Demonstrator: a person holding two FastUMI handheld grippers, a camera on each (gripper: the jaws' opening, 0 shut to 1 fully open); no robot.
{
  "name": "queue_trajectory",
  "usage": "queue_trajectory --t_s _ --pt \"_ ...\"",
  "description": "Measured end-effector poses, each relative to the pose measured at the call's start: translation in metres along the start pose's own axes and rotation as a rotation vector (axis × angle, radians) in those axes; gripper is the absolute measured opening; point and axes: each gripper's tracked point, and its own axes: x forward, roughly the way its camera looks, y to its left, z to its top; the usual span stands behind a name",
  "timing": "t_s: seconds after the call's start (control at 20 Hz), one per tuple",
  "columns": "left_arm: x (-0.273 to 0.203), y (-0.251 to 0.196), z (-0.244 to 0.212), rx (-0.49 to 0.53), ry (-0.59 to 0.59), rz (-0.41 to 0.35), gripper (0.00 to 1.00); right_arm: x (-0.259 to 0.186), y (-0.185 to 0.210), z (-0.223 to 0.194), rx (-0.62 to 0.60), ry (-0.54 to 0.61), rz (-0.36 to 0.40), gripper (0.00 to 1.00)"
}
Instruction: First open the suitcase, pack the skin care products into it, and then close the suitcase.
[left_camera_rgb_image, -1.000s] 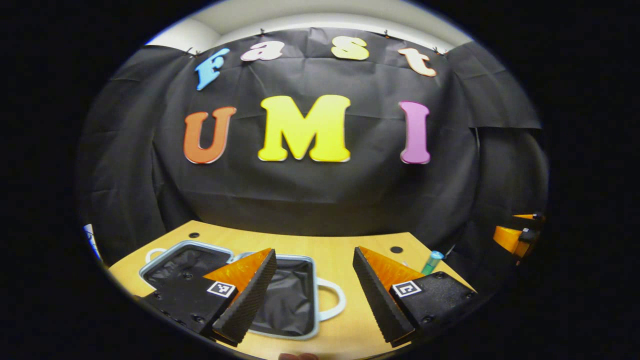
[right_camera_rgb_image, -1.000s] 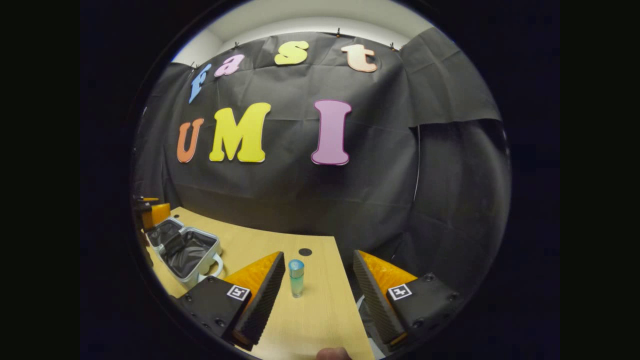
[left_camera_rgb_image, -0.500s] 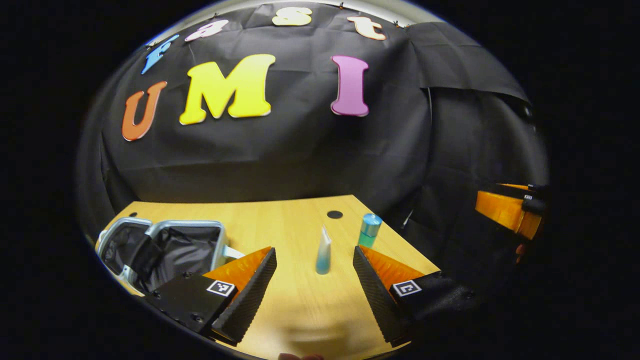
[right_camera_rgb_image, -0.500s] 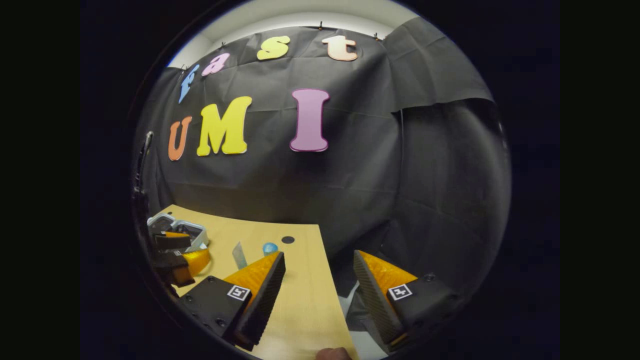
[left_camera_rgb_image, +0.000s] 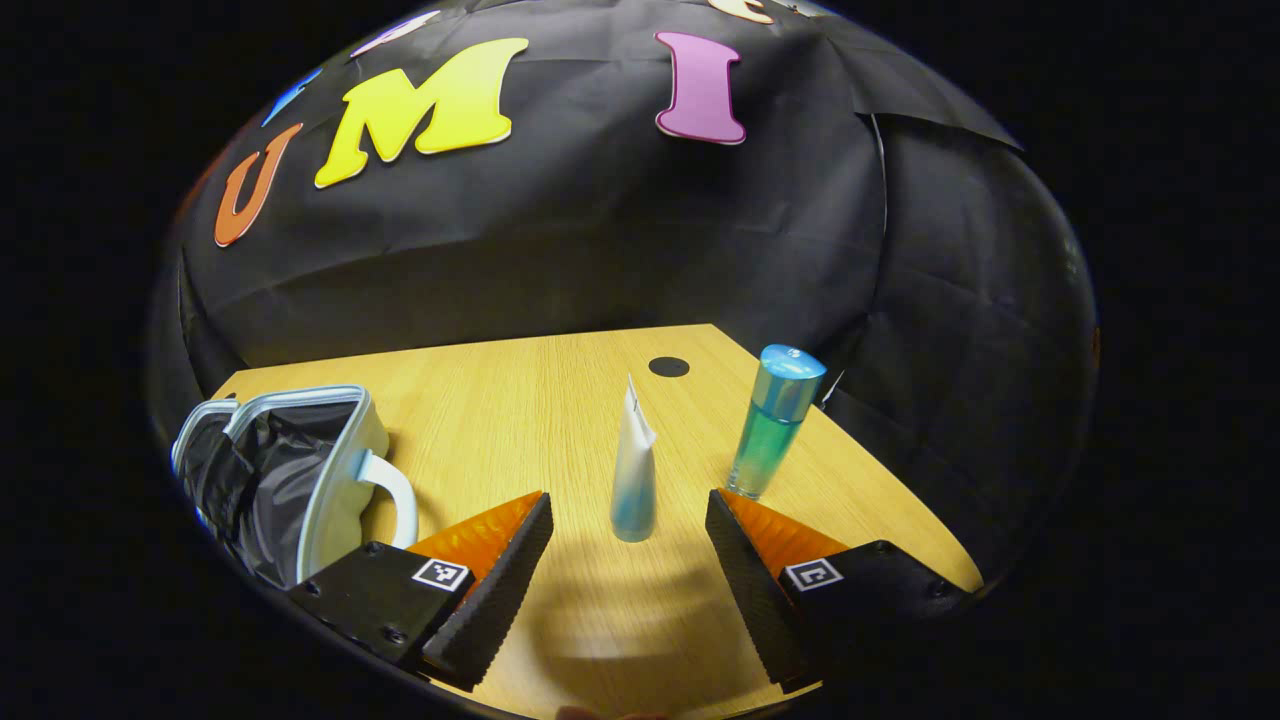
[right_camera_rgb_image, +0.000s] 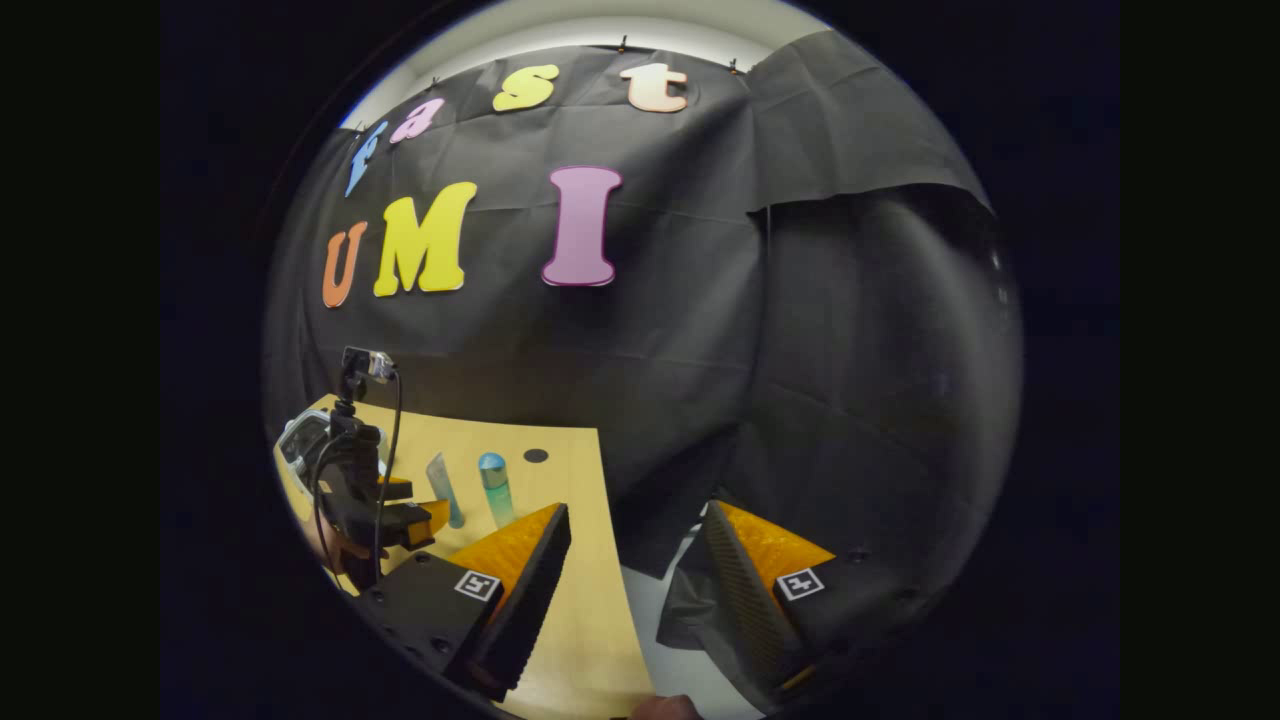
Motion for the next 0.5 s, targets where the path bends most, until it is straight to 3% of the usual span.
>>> queue_trajectory --t_s 0.3,0.5 --pt "0.034 -0.002 -0.023 0.017 0.081 0.001 0.95 -0.007 -0.023 -0.01 0.007 0.028 -0.061 0.82" --pt "0.04 -0.004 -0.026 0.022 0.095 -0.004 0.76 -0.008 -0.024 -0.009 0.008 0.031 -0.067 0.83"
